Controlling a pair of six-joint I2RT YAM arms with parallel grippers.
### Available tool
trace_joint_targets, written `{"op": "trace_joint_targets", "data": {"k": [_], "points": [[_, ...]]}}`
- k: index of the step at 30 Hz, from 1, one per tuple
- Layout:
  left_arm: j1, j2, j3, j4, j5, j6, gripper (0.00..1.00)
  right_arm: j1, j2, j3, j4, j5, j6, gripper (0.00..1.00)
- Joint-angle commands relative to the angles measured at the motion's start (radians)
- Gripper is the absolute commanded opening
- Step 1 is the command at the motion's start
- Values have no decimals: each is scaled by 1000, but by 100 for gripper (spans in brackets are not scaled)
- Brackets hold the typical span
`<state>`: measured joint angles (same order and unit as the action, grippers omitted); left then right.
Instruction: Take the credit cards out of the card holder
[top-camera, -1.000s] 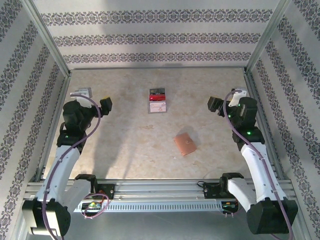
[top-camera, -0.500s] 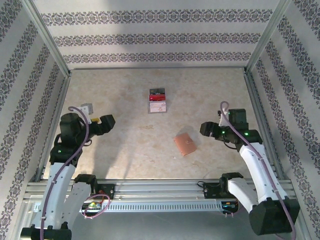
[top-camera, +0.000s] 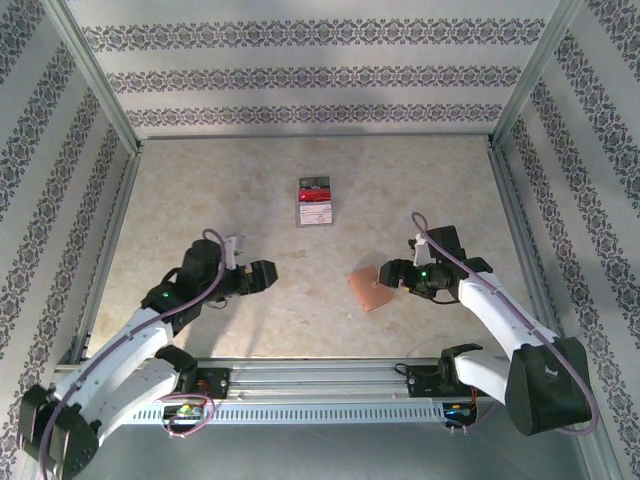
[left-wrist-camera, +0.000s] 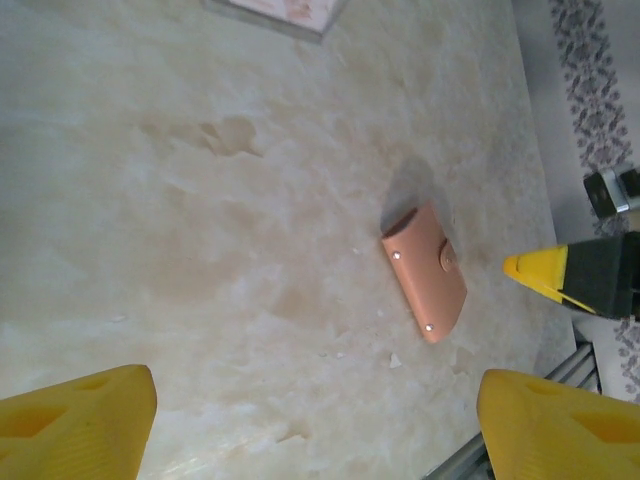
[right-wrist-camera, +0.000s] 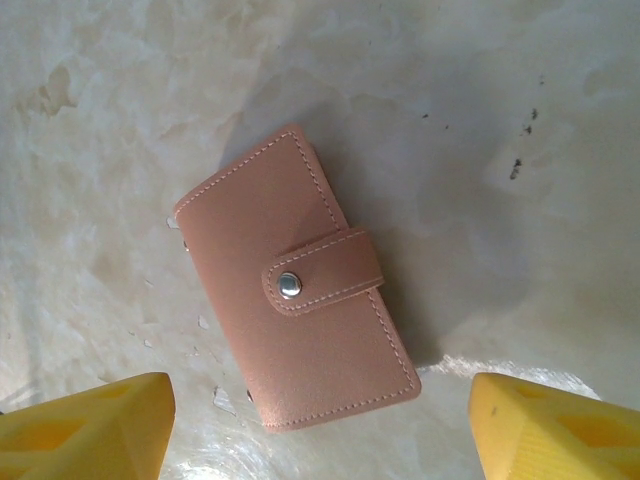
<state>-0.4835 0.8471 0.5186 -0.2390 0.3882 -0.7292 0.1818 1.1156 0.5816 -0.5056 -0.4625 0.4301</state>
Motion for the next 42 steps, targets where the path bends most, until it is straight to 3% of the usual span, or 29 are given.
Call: {"op": "trace_joint_targets", "data": {"k": [1, 6, 12, 26, 33, 42], "points": [[-104, 91, 20, 168, -98, -71, 83, 23, 39, -15, 67, -25, 15, 77], [-231, 293, 105, 267, -154, -96, 81, 60, 105, -14, 101, -7, 23, 75], [-303, 455, 158, 364, -189, -140, 77, 103, 170, -8, 132, 16, 34, 72], [-314, 519, 154, 369, -245, -185, 75, 210, 204, -14, 211, 2, 100, 69], [-314, 560, 168, 386, -213, -190, 73, 253, 238, -24, 314, -59, 154, 69], [-319, 687, 250, 402, -111, -176, 66, 184, 151, -33, 210, 36, 112, 71]]}}
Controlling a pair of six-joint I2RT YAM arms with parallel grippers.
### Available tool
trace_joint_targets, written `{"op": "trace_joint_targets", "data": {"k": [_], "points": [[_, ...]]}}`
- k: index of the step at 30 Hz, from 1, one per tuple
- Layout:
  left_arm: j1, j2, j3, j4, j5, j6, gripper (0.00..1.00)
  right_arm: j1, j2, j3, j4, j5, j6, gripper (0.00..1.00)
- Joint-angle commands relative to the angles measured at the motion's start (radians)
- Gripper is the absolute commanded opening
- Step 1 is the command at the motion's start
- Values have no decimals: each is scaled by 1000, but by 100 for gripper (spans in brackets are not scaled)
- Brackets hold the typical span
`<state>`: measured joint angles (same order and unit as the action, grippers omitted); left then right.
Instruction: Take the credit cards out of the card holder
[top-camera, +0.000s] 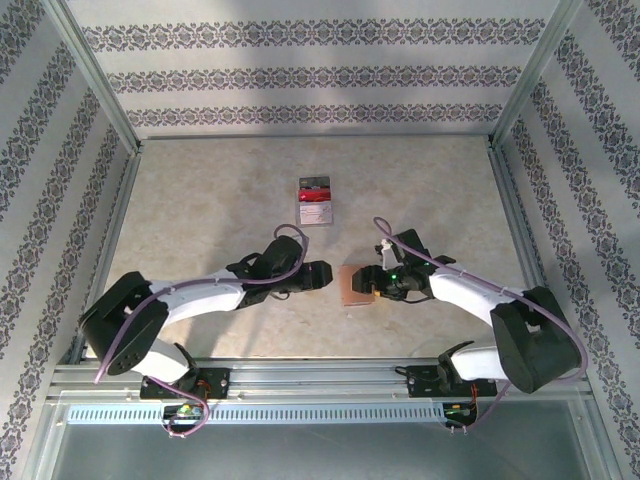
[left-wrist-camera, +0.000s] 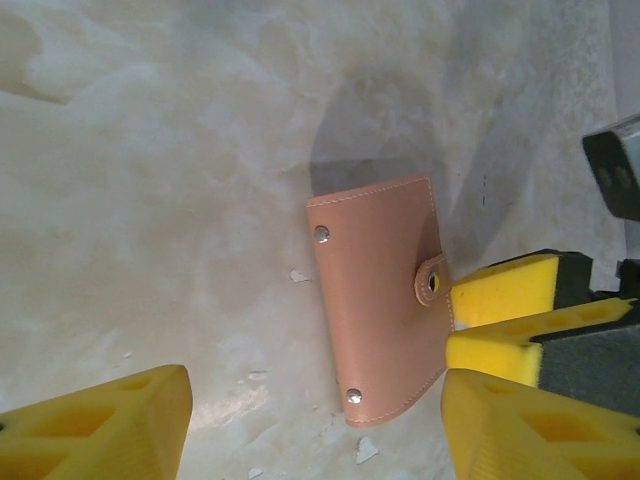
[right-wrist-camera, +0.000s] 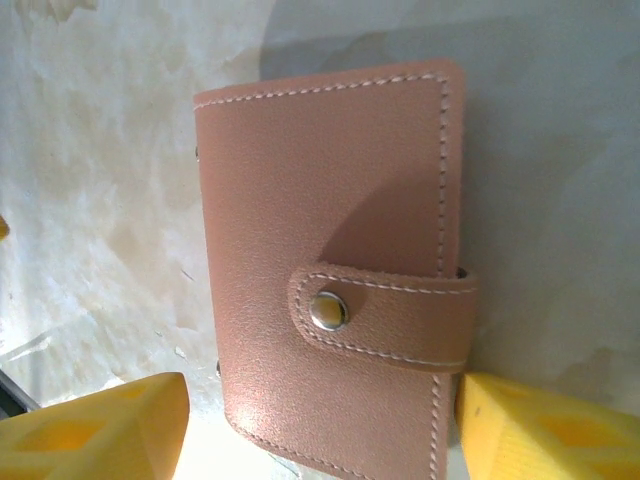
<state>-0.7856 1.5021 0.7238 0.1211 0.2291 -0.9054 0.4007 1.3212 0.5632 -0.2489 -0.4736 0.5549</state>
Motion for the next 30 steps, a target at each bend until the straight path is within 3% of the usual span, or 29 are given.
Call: {"op": "trace_joint_targets", "data": {"k": [1, 9, 20, 30], "points": [[-18, 49, 55, 47, 59, 1, 66, -52, -72, -25, -48, 46, -15, 72], [-38, 207, 141, 101, 106, -32, 65, -167, -244, -81, -62, 14, -4, 74], [-59, 331, 190, 125, 133, -64, 56, -193, -281, -92, -103, 27, -24, 75], [-66, 382, 200, 175, 171, -78, 35, -195, -260, -95, -101, 36, -32, 74]]}}
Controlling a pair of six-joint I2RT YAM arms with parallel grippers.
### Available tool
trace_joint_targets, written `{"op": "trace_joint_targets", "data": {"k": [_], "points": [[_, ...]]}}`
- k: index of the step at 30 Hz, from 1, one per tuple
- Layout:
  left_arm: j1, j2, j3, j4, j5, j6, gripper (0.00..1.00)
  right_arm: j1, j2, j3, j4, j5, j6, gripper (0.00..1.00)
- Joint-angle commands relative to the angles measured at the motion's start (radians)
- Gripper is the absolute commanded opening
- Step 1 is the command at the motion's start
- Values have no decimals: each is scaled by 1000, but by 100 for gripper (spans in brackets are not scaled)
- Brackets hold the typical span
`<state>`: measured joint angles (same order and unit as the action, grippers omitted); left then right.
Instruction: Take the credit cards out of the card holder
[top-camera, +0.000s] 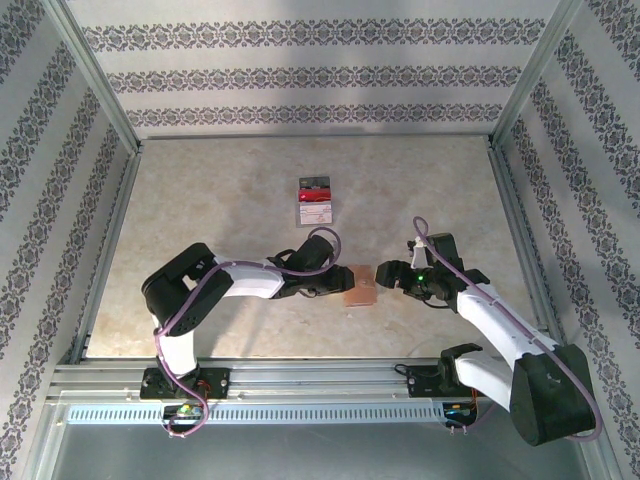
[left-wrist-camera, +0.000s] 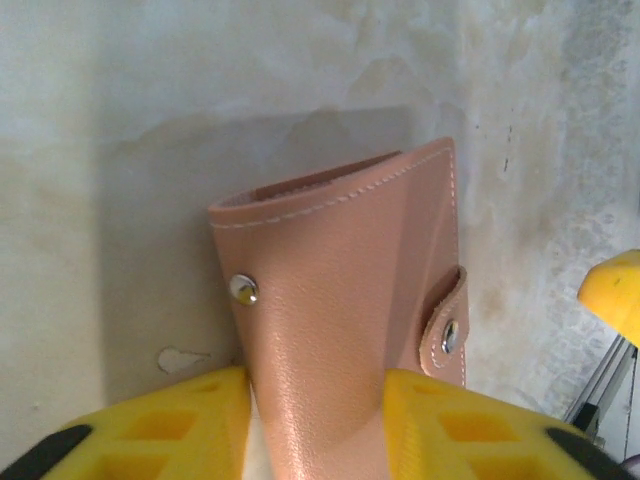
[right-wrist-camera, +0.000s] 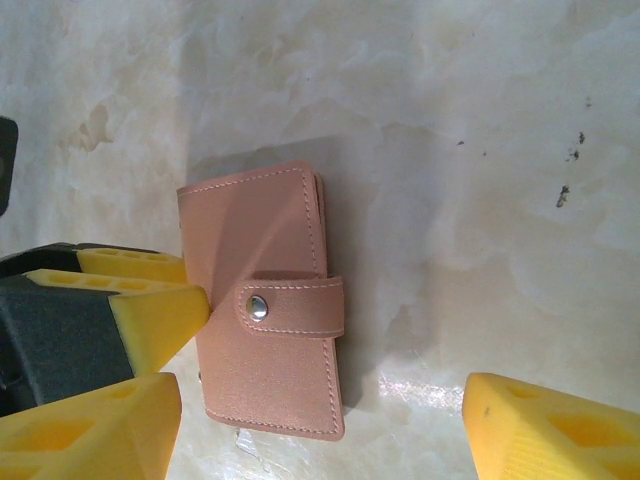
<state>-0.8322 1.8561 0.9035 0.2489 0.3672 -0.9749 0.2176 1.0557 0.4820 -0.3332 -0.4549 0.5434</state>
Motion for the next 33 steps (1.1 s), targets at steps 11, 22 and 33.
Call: {"op": "trace_joint_targets", "data": {"k": [11, 22, 33], "points": [[-19, -43, -21, 107, -15, 31, 5, -15, 3, -19, 25, -42, -19, 76], [-4, -287, -118, 135, -81, 171, 0, -40, -29, -85, 284, -274, 30, 81], [44, -710, -235, 164, -96, 338, 0, -35, -177, -132, 773, -496, 232, 89]]}}
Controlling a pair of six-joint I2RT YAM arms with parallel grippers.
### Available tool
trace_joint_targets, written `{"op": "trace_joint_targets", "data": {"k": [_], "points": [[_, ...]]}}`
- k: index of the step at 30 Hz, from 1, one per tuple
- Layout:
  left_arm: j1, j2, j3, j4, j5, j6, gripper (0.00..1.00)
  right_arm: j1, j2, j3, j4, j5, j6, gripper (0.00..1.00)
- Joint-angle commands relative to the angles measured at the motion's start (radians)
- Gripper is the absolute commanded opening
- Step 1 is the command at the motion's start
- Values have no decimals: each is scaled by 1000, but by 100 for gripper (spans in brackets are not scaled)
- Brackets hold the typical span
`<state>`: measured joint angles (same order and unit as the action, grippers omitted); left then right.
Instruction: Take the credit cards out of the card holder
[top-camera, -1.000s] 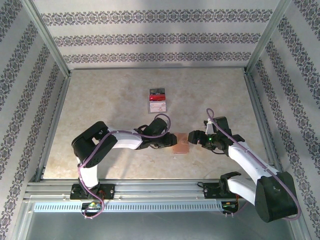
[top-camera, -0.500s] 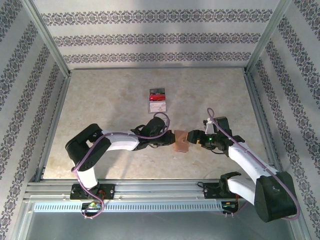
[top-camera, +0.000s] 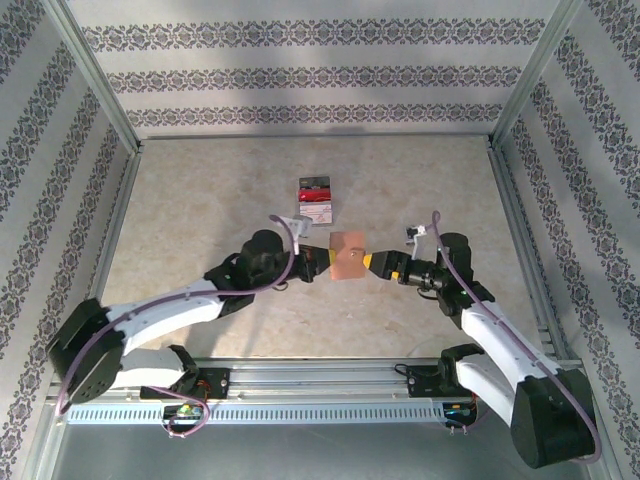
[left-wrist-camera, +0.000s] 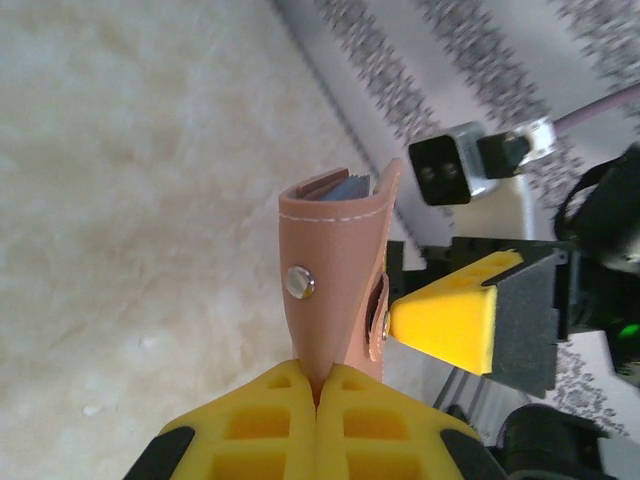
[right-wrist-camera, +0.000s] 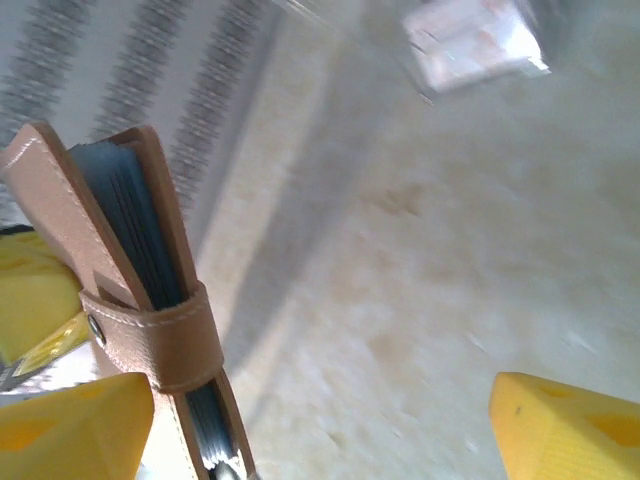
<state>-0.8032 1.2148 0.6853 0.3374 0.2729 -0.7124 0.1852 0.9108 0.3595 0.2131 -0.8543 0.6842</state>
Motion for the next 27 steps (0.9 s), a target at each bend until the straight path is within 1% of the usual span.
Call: {"op": "trace_joint_targets", "data": {"k": [1, 5, 8, 11, 15, 21, 24, 26, 27], "points": [[18, -96, -23, 91, 12, 80, 0, 7, -44, -10, 259, -101, 107, 89], [23, -157, -30, 130, 50, 76, 0, 71, -58, 9, 340, -118, 139, 90], [24, -164, -27, 160, 80, 63, 0, 127, -45, 27, 416, -119, 170, 89], [24, -158, -36, 212, 93, 36, 0, 161, -25, 36, 491, -119, 211, 85], [29, -148, -44, 250, 89, 4, 0, 181, -16, 47, 519, -120, 227, 76], [39, -147, -65, 264, 49, -35, 0, 184, -36, 42, 522, -109, 236, 57], [47, -143, -73, 269, 47, -54, 0, 185, -38, 41, 522, -107, 237, 42], [50, -138, -74, 270, 49, -60, 0, 185, -34, 41, 522, -104, 239, 29], [53, -136, -76, 270, 51, -63, 5, 185, -32, 41, 522, -101, 239, 24]]}}
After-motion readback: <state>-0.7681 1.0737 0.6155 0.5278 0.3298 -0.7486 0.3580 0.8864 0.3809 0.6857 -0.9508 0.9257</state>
